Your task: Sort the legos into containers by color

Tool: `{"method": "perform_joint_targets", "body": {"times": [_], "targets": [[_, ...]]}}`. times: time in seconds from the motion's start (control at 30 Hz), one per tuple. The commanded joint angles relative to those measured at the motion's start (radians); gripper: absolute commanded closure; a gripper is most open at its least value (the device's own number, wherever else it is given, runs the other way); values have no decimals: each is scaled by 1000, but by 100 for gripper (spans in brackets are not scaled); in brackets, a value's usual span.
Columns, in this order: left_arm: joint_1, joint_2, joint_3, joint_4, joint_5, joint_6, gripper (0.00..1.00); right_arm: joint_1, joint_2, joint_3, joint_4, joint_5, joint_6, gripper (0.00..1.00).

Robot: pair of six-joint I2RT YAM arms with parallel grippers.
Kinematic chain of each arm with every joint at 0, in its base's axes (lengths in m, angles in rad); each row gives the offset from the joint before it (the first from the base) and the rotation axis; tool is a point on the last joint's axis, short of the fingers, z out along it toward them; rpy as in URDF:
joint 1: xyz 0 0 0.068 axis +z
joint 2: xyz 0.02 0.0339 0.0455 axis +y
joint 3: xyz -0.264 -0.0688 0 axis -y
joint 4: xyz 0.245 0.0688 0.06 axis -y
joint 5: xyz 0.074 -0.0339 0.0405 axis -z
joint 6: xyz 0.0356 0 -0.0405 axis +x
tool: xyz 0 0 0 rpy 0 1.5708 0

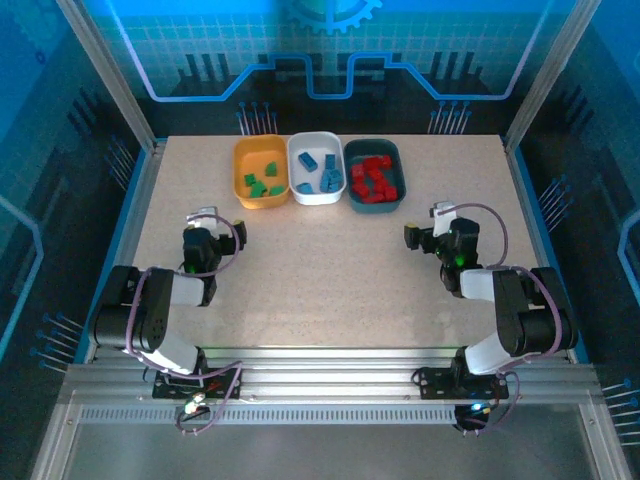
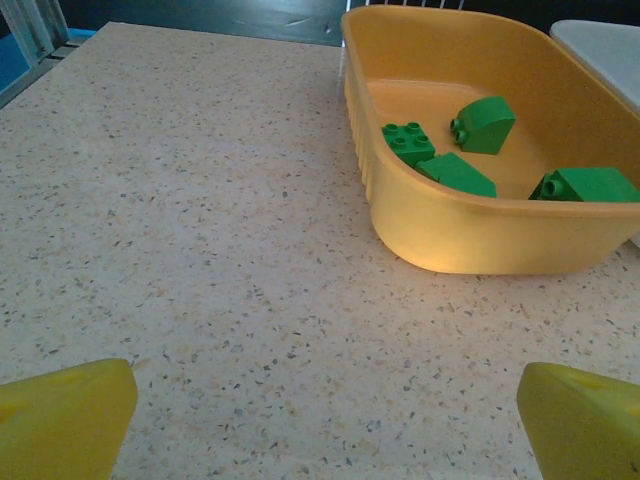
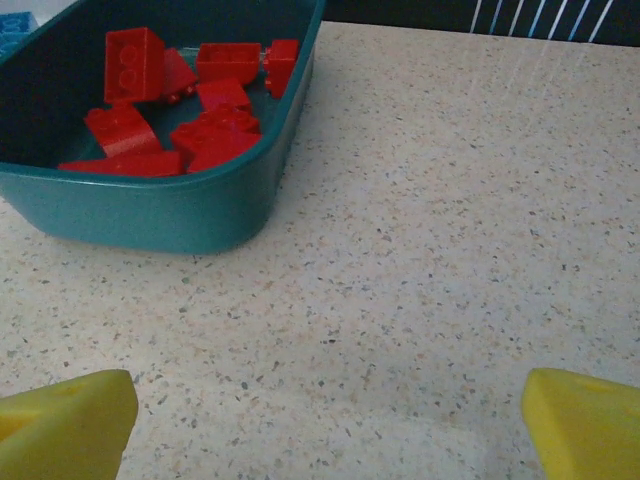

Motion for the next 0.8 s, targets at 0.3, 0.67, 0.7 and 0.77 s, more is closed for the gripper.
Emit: {"method": "perform_joint_targets", "body": {"times": [0.3, 0.67, 0.7, 0.77], "targets": [[8, 4, 32, -17, 82, 39, 1, 17, -6, 1, 18, 32, -17, 0], [8, 5, 35, -21, 82, 40, 1, 17, -6, 2, 18, 32, -16, 0], [8, 5, 38, -25, 82, 42, 1, 17, -6, 1, 18, 32, -16, 0], [6, 5, 40, -31, 84, 41, 1, 17, -6, 1, 18, 31, -14, 0]]}}
